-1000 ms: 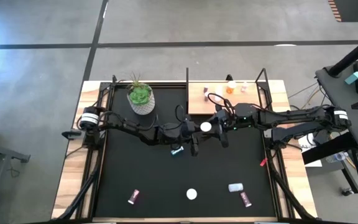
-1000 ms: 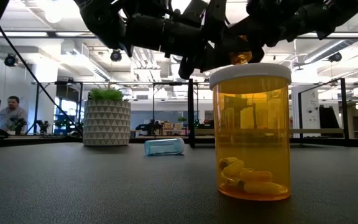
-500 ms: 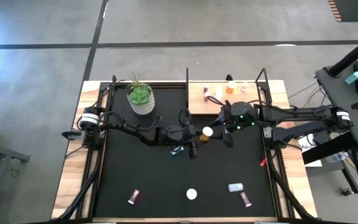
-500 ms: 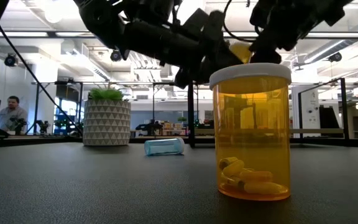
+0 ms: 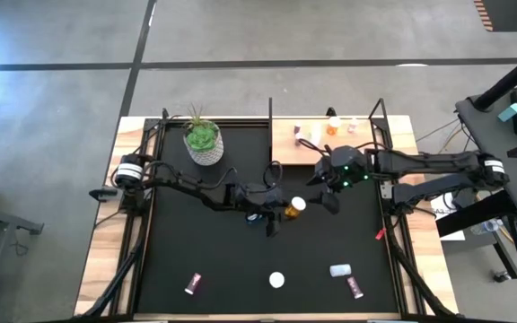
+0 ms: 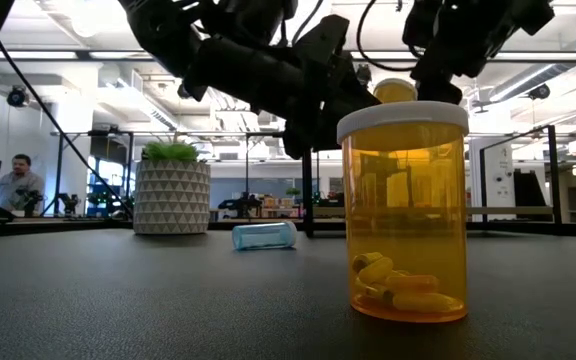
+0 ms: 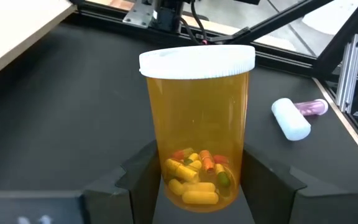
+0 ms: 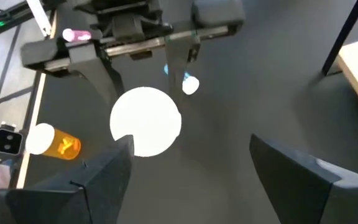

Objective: Pick and place medicine bottles onto shelf by color
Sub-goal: Put the left orange pill bottle on the shelf aligned with the other orange pill bottle

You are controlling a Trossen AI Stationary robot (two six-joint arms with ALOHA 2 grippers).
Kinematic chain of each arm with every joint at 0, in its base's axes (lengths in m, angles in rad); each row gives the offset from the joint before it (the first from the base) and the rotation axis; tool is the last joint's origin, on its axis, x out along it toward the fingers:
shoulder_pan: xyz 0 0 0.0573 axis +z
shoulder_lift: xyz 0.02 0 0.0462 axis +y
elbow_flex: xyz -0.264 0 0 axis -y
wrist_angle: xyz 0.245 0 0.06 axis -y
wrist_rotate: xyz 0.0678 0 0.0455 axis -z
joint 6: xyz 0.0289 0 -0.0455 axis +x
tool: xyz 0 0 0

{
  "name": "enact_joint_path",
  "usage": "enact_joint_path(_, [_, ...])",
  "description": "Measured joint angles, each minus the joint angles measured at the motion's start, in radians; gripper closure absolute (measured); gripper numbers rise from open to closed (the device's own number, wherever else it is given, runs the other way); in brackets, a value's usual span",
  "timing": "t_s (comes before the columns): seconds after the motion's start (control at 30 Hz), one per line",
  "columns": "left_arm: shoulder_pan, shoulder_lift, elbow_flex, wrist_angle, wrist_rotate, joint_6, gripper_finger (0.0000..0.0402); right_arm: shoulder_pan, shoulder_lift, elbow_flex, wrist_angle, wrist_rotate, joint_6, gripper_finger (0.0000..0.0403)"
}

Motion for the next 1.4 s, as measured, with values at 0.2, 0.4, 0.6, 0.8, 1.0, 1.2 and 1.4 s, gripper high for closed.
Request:
enact_joint_path(0.2, [0.000, 0.000, 0.000, -0.003, 0.007, -0.001, 0.0224, 0.007, 0.081, 0.001, 0.041, -0.041, 0.004, 0.0092])
enact_joint_path(0.4, [0.000, -0.002, 0.000, -0.020, 0.017, -0.002, 0.0224, 0.007, 0.138, 0.048, 0.066, -0.045, -0.019, 0.0092])
enact_joint_path(0.6, [0.001, -0.002, -0.001, -0.027, 0.017, -0.001, 0.0224, 0.022, 0.180, 0.106, 0.058, -0.080, -0.025, 0.0092])
enact_joint_path(0.8, [0.001, -0.002, -0.002, -0.026, 0.017, 0.000, 0.0224, 0.051, 0.227, 0.151, 0.033, -0.090, -0.025, 0.0092])
enact_joint_path(1.0, [0.001, -0.002, -0.003, -0.028, 0.018, 0.000, 0.0224, 0.059, 0.267, 0.207, -0.004, -0.094, -0.026, 0.0092])
enact_joint_path(1.2, [0.001, -0.002, -0.003, -0.028, 0.018, 0.000, 0.0224, 0.059, 0.321, 0.265, -0.129, -0.090, -0.036, 0.0085])
enact_joint_path(1.4, [0.001, -0.002, -0.005, -0.028, 0.019, 0.001, 0.0224, 0.060, 0.373, 0.273, -0.141, -0.078, -0.097, 0.0062])
